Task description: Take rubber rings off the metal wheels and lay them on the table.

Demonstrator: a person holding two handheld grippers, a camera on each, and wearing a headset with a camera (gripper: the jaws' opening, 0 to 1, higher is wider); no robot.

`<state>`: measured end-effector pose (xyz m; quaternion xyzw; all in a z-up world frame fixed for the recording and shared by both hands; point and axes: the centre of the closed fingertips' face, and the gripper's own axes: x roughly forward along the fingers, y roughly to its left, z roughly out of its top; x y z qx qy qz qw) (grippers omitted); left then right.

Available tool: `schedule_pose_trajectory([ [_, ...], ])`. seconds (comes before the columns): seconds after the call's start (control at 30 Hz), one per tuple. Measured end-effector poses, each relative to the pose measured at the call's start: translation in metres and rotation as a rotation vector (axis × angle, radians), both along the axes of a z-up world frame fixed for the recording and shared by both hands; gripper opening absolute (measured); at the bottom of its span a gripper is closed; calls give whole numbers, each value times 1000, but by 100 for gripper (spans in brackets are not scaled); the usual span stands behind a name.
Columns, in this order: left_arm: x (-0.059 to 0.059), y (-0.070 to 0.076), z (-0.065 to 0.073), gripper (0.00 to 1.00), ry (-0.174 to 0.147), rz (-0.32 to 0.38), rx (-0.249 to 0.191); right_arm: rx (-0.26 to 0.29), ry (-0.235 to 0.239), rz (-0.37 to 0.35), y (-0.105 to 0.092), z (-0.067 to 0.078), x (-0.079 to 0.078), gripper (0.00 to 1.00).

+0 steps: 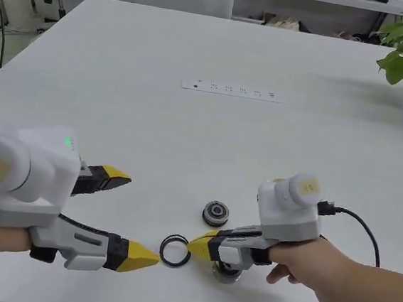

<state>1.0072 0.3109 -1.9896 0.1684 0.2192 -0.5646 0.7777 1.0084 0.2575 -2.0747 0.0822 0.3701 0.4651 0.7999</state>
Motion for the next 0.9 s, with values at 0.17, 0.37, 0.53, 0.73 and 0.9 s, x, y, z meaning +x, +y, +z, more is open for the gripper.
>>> schedule_pose_trajectory([
  [0.17, 0, 1, -1, 73, 3, 3, 2, -8, -4, -4, -1, -1, 1, 1],
  [0.37, 1, 2, -2, 72, 4, 6, 6, -18, -7, -11, -4, -4, 3, 1],
  [0.53, 3, 3, -2, 72, 4, 8, 8, -15, -18, -16, -6, -2, 4, 2],
  [0.73, 6, 1, 0, 71, 3, 11, 5, 14, -42, -51, -13, 11, 12, 5],
  [0.9, 10, -2, 2, 71, -2, 8, 7, 34, -70, -85, -21, 20, 21, 7],
])
